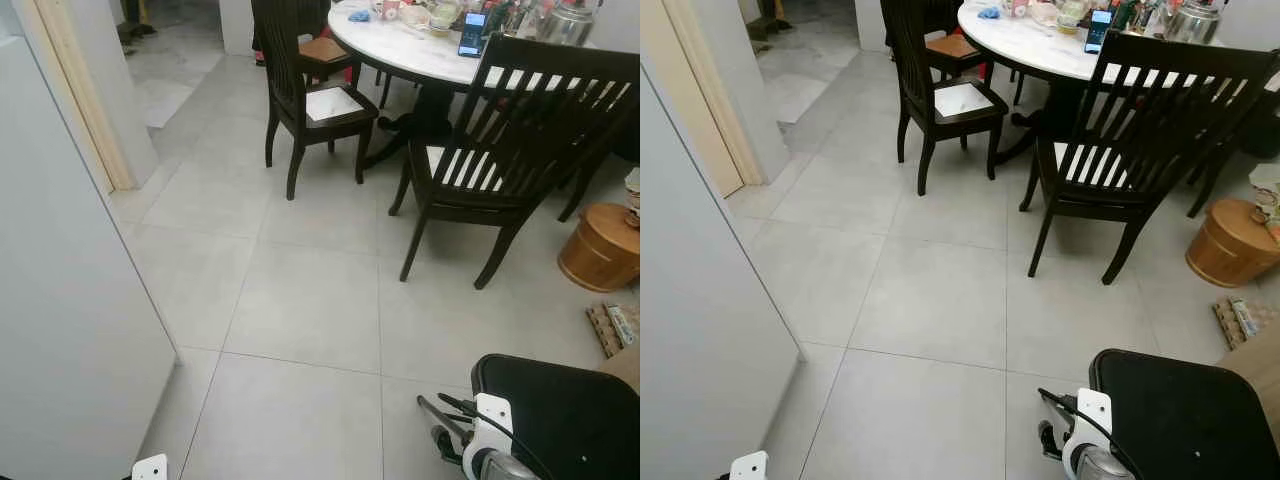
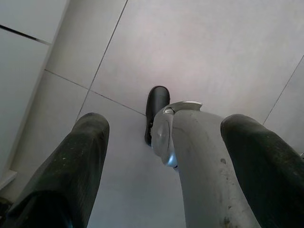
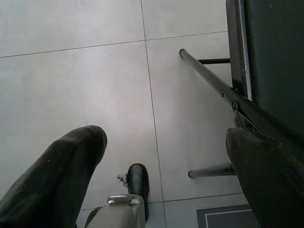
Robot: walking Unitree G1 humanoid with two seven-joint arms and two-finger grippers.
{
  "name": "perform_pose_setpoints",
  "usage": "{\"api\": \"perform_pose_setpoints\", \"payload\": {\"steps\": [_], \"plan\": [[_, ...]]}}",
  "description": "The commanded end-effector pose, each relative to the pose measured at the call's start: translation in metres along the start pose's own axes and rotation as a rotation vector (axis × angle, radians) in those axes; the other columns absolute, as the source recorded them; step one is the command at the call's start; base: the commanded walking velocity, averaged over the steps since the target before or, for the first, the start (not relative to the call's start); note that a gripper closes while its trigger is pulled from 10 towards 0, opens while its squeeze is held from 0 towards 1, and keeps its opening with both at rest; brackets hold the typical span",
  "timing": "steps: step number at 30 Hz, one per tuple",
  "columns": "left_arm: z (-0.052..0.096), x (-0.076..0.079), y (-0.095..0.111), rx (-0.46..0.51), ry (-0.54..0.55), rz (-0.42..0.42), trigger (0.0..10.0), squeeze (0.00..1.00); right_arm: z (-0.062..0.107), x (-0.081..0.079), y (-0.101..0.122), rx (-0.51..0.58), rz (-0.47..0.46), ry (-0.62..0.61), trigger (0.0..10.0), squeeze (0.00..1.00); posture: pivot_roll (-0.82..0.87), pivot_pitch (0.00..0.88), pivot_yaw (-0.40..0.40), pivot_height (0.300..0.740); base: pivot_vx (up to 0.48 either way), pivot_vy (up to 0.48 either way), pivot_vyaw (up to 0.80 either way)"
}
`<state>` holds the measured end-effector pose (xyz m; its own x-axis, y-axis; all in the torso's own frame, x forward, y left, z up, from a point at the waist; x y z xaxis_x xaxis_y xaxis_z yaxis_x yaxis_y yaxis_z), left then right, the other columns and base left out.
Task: Restocking fridge
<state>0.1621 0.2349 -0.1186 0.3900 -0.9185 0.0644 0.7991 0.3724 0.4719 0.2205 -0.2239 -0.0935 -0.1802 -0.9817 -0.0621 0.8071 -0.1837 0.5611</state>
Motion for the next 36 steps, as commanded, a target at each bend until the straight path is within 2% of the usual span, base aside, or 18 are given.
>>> {"api": "perform_pose_setpoints", "payload": {"steps": [1,17,22,36], "plan": [[0.0004,-0.0017,-0.0035,-0.014,0.001,-0.009,10.0,0.0,0.0004,0.0025,-0.0017,-0.005,-0.017,-0.008,10.0,0.0,0.04,0.0,-0.067,0.74,0.0,0.0,0.0],[0.0015,-0.0101,-0.0025,-0.016,0.015,-0.045,10.0,0.0,-0.0003,-0.0036,-0.0077,-0.015,-0.061,-0.012,10.0,0.0,0.02,0.0,-0.021,0.74,0.0,0.0,0.0],[0.0014,-0.009,-0.0035,-0.018,0.011,-0.04,10.0,0.0,-0.0002,-0.0034,-0.006,-0.005,-0.038,-0.001,10.0,0.0,0.02,0.0,-0.03,0.74,0.0,0.0,0.0],[0.0008,-0.0059,-0.0027,-0.017,0.008,-0.014,10.0,0.0,-0.0001,-0.002,-0.0028,-0.011,0.003,0.01,10.0,0.0,0.03,0.0,-0.056,0.74,0.0,0.0,0.77]]}}
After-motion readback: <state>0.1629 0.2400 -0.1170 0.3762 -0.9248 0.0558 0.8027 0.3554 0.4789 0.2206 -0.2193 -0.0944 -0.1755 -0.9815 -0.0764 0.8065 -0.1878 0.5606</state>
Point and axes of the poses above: a point about 5 cm out from each wrist's last joint towards the gripper, its own z axis pointing back from the gripper into the wrist, its own y axis along the axis of the wrist's last joint, x = y × z, the point moved 3 cm from there along -z, pointing out of the wrist towards the gripper, and after that the axes turned 5 degrees about z, right-handed, at the moved point
